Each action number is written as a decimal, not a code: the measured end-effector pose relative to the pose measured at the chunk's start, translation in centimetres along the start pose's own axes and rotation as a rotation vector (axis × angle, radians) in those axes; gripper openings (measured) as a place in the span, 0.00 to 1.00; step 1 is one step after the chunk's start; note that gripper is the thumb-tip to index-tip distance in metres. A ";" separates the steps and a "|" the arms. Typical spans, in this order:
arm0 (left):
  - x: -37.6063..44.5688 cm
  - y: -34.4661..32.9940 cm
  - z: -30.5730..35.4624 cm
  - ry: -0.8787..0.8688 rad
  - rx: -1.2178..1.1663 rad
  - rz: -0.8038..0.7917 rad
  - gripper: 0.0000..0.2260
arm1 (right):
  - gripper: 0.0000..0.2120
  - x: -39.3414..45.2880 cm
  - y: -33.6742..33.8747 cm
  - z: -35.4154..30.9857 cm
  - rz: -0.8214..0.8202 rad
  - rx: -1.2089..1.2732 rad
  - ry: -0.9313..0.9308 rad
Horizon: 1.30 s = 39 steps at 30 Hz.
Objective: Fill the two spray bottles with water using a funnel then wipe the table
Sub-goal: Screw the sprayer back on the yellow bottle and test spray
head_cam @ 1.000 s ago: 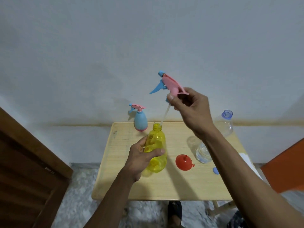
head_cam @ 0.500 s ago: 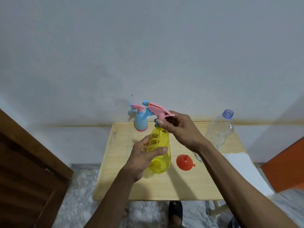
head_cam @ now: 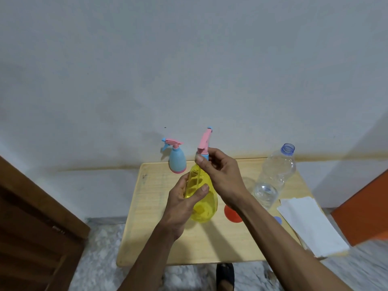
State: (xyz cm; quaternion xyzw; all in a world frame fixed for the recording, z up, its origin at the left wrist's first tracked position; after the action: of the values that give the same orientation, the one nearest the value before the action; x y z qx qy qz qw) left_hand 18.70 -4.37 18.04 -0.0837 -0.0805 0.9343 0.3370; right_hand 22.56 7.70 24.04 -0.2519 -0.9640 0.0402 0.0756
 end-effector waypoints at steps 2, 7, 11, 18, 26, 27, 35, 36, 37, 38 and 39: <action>0.2 0.1 0.2 -0.013 -0.021 -0.007 0.28 | 0.08 0.0 -0.2 -0.1 0.018 0.044 0.003; 0.5 0.1 0.7 -0.014 -0.005 -0.044 0.27 | 0.10 0.4 -0.2 -0.2 0.069 0.058 0.010; 0.6 0.2 0.8 -0.019 0.010 -0.064 0.26 | 0.09 0.7 -0.7 -0.3 0.041 0.004 0.028; 0.9 0.1 1.0 -0.023 -0.001 -0.057 0.24 | 0.07 0.7 -1.1 -0.8 0.019 0.032 0.006; 1.2 -0.1 1.1 -0.019 0.001 -0.068 0.24 | 0.08 0.8 -0.6 -0.5 0.047 0.143 -0.020; 1.2 -0.1 1.1 -0.020 0.003 -0.068 0.24 | 0.07 0.7 -0.6 -0.6 0.034 0.150 -0.032; 1.5 0.0 1.5 -0.054 0.012 -0.045 0.22 | 0.14 1.4 -0.3 -0.2 0.076 0.158 -0.033; 1.5 0.0 1.6 -0.056 0.008 -0.043 0.22 | 0.13 1.4 -0.2 -0.3 0.061 0.160 -0.034; 1.5 0.0 1.6 -0.059 0.008 -0.042 0.21 | 0.11 1.4 -0.2 -0.4 0.044 0.177 -0.040; 1.5 0.0 1.6 -0.060 0.013 -0.042 0.21 | 0.10 1.4 -0.2 -0.4 0.031 0.193 -0.049; 1.5 0.0 1.6 -0.061 0.017 -0.044 0.21 | 0.08 1.4 -0.3 -0.5 0.029 0.200 -0.054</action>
State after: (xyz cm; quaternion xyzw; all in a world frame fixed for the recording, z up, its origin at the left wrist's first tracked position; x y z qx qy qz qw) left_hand 17.22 -3.51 19.46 -0.0504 -0.0845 0.9295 0.3555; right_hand 21.31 8.19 24.70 -0.2556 -0.9531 0.1442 0.0739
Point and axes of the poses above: each hand's wrist, its own x-axis towards the middle knuckle, its own y-axis out of the back of the hand, z = x × y, the point moved 5 cm from there along x, towards the middle knuckle, and after that the axes turned 1 degree about -y, right-handed, at the moved point
